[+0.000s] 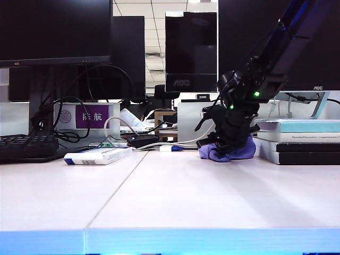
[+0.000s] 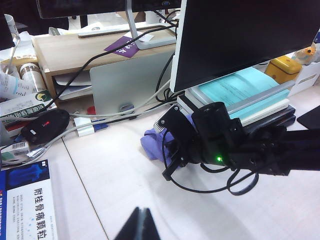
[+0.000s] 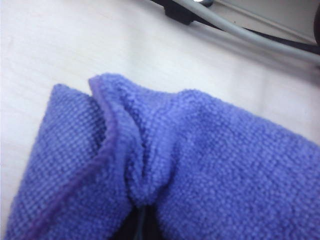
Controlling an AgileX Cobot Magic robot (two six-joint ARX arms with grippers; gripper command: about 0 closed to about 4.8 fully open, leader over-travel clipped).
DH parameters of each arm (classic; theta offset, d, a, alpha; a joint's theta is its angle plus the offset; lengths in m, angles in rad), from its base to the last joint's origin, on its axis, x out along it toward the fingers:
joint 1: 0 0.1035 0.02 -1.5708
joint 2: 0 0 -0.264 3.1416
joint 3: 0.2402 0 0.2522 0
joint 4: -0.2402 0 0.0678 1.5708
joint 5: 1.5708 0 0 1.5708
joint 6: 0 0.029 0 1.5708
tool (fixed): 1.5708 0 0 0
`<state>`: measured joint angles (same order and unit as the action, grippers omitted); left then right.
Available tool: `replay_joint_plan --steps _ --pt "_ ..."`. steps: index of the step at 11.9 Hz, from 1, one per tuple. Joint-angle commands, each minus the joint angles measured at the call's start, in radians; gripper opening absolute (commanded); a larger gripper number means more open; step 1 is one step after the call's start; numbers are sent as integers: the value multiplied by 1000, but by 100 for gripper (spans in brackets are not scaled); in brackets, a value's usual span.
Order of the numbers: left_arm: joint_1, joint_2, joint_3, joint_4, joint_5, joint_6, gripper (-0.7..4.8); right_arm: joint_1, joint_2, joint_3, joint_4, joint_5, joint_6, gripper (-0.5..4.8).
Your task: Wipe the table from front to back using the rag.
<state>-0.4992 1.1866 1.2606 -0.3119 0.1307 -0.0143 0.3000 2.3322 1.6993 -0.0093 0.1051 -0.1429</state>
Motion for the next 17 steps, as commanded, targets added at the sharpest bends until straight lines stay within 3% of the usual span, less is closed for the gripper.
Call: replay_joint_plan --steps 1,2,5,8,11,14,17 --pt "0 -2 5 6 4 7 -5 10 -14 -119 -26 -33 64 -1" --pt "0 -2 5 6 4 7 -5 11 -43 -182 3 -33 64 -1" --pt "0 -2 5 6 4 7 -5 11 -258 -578 127 -33 64 -1" --pt "0 -2 5 6 4 7 -5 11 -380 -763 145 -47 64 -1" --pt "0 -2 5 6 4 7 -5 11 -471 -866 148 -63 64 -1" --pt "0 -2 5 6 4 7 -5 17 -553 -930 82 -163 36 -1" --pt "0 -2 5 5 4 7 -5 47 -602 -974 61 -190 38 -1"
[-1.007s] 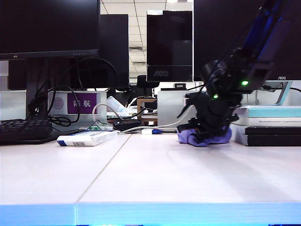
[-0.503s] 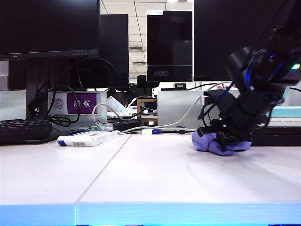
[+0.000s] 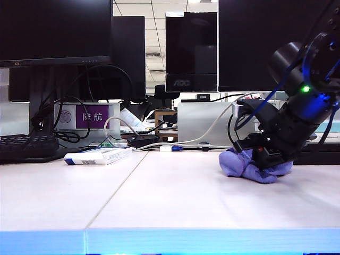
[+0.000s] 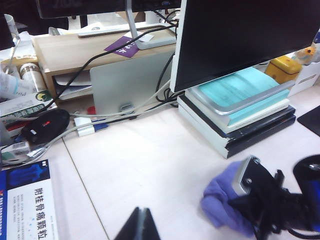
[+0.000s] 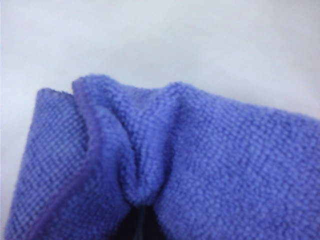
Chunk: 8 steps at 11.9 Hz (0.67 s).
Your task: Wipe the table from front to back using the rag.
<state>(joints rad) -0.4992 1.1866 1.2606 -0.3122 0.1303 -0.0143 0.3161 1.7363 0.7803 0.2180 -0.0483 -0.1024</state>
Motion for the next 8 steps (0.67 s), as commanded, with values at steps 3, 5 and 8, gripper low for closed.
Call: replay_joint_plan --steps 3,5,8 --pt "0 -2 5 6 4 7 -5 90 -184 -264 -175 -41 62 -1" --pt "0 -2 5 6 4 7 -5 93 -219 -300 -181 -41 70 -1" --pt "0 -2 5 6 5 7 -5 162 -255 -360 -185 -44 77 -1"
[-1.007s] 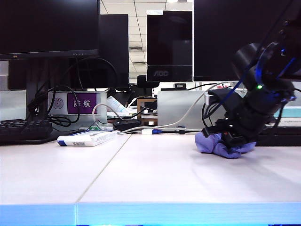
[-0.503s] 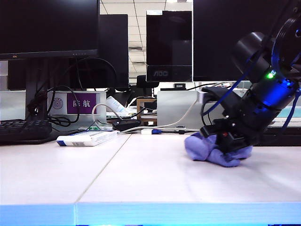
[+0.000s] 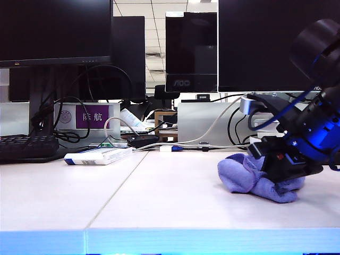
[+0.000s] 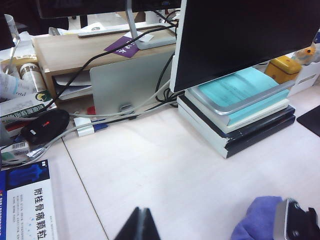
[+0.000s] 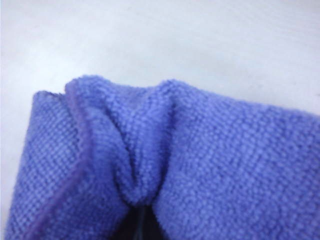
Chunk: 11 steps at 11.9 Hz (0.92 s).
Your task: Wipe the table from front to back using the rag.
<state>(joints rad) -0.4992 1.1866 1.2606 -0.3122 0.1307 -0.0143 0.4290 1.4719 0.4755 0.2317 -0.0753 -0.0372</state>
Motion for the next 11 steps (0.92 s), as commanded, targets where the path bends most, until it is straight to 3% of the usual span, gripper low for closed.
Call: replay_joint_plan --steps 1,2,7,11 --pt "0 -2 5 6 4 7 -5 55 5 -55 -206 -17 14 -1" --pt "0 -2 5 6 4 7 -5 57 0 -74 -205 -36 68 -1" --pt "0 -2 5 6 4 7 -5 57 -84 -157 -211 -55 93 -1" --pt "0 -2 5 6 4 7 -5 90 -140 -159 -319 -85 113 -1"
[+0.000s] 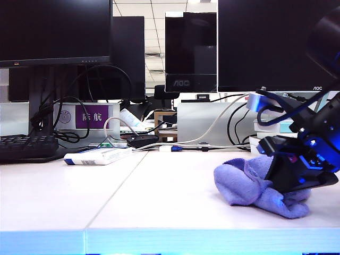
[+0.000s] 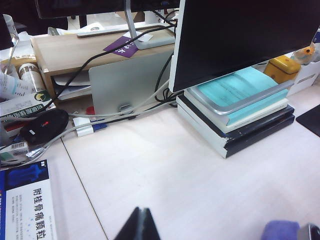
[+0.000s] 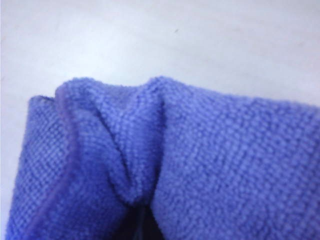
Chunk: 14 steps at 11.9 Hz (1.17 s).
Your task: Wipe the table from front to back using the rag.
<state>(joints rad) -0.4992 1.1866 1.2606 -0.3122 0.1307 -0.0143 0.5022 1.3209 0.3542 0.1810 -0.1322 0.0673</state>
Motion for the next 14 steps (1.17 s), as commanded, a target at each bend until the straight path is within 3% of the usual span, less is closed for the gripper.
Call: replay_joint_plan --steps 1,8,11,12,14 --pt "0 -2 5 6 4 7 -5 28 -2 -38 -297 -27 10 -1" --pt "0 -2 5 6 4 7 -5 41 -82 -38 -425 -24 35 -1" --pt "0 -2 5 6 4 7 -5 39 -111 -20 -440 -50 76 182" --pt "0 -2 5 7 4 7 -5 38 -117 -6 -448 -50 76 217" --pt "0 -2 5 6 4 7 -5 38 -124 38 -472 -41 75 195"
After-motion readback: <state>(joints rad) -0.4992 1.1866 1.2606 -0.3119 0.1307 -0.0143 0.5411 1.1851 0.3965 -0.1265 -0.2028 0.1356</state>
